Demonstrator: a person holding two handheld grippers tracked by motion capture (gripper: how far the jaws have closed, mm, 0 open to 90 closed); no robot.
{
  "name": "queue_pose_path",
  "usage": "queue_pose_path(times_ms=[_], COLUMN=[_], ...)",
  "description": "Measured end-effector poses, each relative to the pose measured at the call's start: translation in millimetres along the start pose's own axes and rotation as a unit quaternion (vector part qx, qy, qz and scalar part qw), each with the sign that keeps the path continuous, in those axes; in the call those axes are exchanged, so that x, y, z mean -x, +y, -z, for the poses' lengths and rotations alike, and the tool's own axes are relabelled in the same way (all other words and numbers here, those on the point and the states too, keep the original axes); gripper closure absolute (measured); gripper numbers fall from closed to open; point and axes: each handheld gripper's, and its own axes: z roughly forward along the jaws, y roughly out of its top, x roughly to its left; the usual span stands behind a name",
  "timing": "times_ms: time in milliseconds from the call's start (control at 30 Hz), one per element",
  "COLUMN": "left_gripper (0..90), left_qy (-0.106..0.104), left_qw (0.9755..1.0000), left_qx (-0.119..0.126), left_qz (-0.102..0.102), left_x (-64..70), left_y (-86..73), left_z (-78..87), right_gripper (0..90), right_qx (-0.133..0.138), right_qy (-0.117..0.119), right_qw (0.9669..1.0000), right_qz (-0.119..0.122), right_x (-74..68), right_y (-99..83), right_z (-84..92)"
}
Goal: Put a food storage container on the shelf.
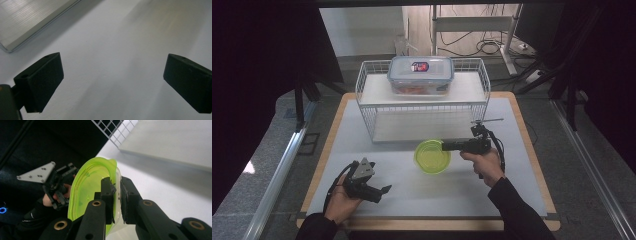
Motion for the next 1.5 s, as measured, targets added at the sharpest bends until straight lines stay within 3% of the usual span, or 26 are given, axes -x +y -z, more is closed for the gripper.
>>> queue_pose_path(times_ms=[667,1500], left_gripper=[1.9,1.3], left_qy=[0.001,0.0], left_qw=[1.0,0.9999], left_qx=[0.005,0.008], left_qz=[0.001,0.009], left_x=[-1.8,-4.4], left_y=[0.7,0.5], left_z=[0.1,-1.2], right_gripper=[82.2,82.3], right_qx=[0.032,0.071], right_qy=[0.0,-0.009], right_qw=[0.9993,0.9969], right_qz=[0.022,0.031], right_x=[-28.7,-58.0], right_y=[31.0,72.2], right_z=[19.6,45.6])
